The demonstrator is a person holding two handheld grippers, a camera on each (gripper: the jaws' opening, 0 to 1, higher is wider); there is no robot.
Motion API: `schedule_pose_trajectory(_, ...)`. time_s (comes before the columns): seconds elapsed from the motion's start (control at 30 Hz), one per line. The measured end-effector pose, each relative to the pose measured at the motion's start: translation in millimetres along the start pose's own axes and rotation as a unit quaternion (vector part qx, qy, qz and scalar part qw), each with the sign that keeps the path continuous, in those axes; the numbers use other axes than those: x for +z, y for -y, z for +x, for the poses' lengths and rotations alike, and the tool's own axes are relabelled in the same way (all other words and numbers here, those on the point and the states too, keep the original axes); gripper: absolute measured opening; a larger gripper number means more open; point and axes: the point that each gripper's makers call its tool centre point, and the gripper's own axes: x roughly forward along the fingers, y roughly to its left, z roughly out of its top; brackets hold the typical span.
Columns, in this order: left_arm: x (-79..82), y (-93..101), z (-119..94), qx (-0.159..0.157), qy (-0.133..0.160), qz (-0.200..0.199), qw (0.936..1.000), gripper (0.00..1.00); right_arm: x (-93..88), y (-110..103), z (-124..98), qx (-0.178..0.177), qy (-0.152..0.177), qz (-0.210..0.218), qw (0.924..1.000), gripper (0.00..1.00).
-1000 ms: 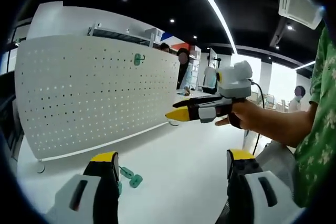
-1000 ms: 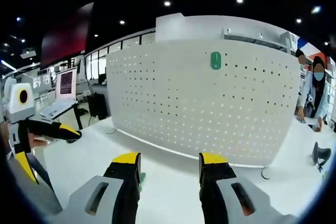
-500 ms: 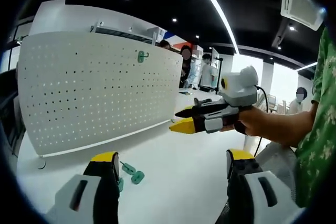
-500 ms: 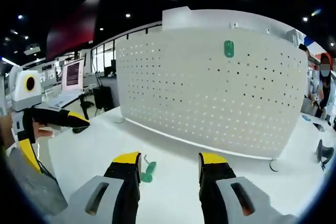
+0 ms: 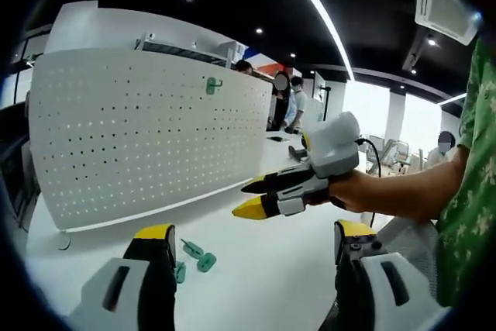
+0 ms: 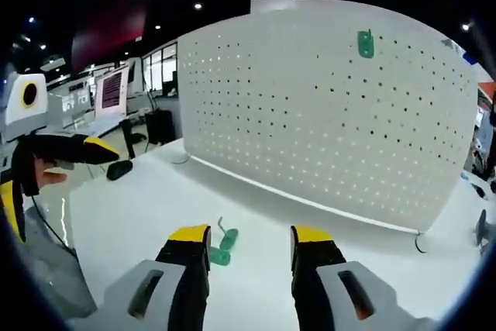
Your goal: Insert the hook assembly into the mounting plate slot until the hook locks in place.
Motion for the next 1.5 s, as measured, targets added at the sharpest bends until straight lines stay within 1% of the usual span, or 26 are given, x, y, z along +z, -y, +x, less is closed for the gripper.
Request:
schedule_pose_trajectory(0.2,-0.6,-0.8,0.5,0.001,-0.001,-0.001,1.0,0.86,-9.5,1.6,14.4,0.005,-0.016,0.003,0.9999,0.4)
schedule_pose_trajectory(0.67,-5.3,-4.4,2.3,0.006,-0.008,-0.008,0.9999,0.85,-40.2,-1.2,48.8,0.019,-0.061,0.013,0.9979,0.37)
schedule_pose_trajectory(1.13,-6.0,-9.3,5.1,0.01,-0.01,-0.013,0.9998,0.85,-54.5,-7.3,74.7,0.034,-0.088,0.028,0.9951,0.33)
schedule_pose_trajectory(1.33,-6.8,-10.9,5.7,0.011,-0.011,-0.015,0.9998,0.85,-60.3,-11.1,81.7,0.042,-0.098,0.038,0.9935,0.29)
schedule_pose_trajectory(1.5,-8.7,-12.7,5.6,0.011,-0.012,-0.018,0.9997,0.85,-63.8,-14.1,87.2,0.051,-0.105,0.056,0.9916,0.24)
